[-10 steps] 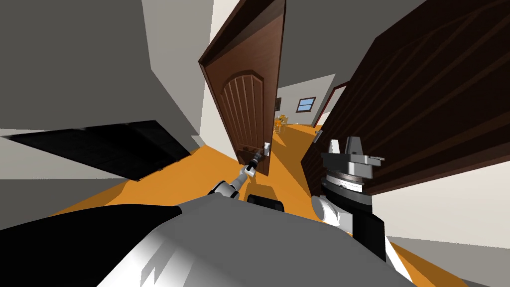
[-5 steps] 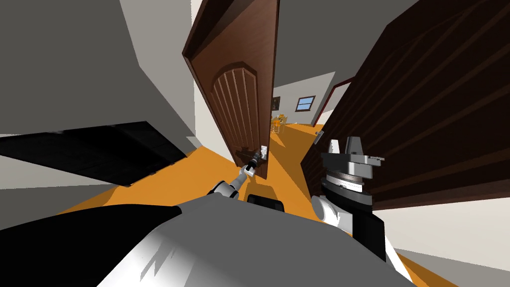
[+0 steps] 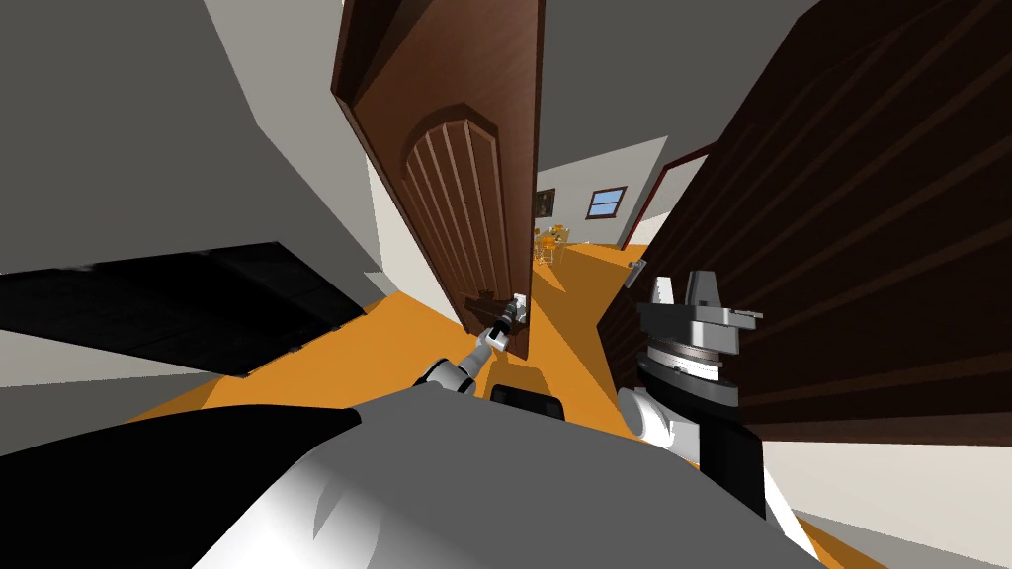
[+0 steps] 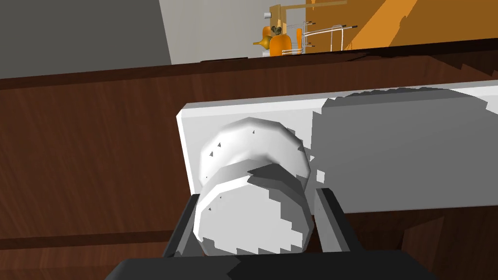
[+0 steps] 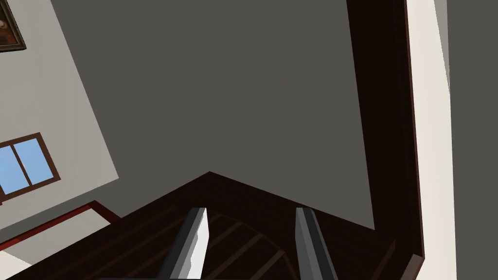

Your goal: Push the door open

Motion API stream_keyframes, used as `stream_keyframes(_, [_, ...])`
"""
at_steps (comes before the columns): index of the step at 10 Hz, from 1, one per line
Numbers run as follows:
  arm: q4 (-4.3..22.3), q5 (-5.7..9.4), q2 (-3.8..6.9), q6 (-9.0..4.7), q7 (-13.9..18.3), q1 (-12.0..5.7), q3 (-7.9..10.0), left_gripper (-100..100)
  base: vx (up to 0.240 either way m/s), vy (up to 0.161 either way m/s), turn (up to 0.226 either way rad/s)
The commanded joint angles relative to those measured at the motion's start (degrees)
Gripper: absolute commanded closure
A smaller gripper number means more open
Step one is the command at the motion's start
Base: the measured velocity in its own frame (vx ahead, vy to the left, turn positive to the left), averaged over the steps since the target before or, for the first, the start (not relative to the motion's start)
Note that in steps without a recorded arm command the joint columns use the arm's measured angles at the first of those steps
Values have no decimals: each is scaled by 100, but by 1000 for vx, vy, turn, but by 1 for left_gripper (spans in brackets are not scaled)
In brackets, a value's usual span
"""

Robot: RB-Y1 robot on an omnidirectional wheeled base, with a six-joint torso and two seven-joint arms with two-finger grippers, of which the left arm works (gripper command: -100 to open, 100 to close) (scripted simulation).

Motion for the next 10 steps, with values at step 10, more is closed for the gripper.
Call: stream_keyframes(10, [23, 54, 163, 22, -73, 22, 195, 100, 55, -37, 14])
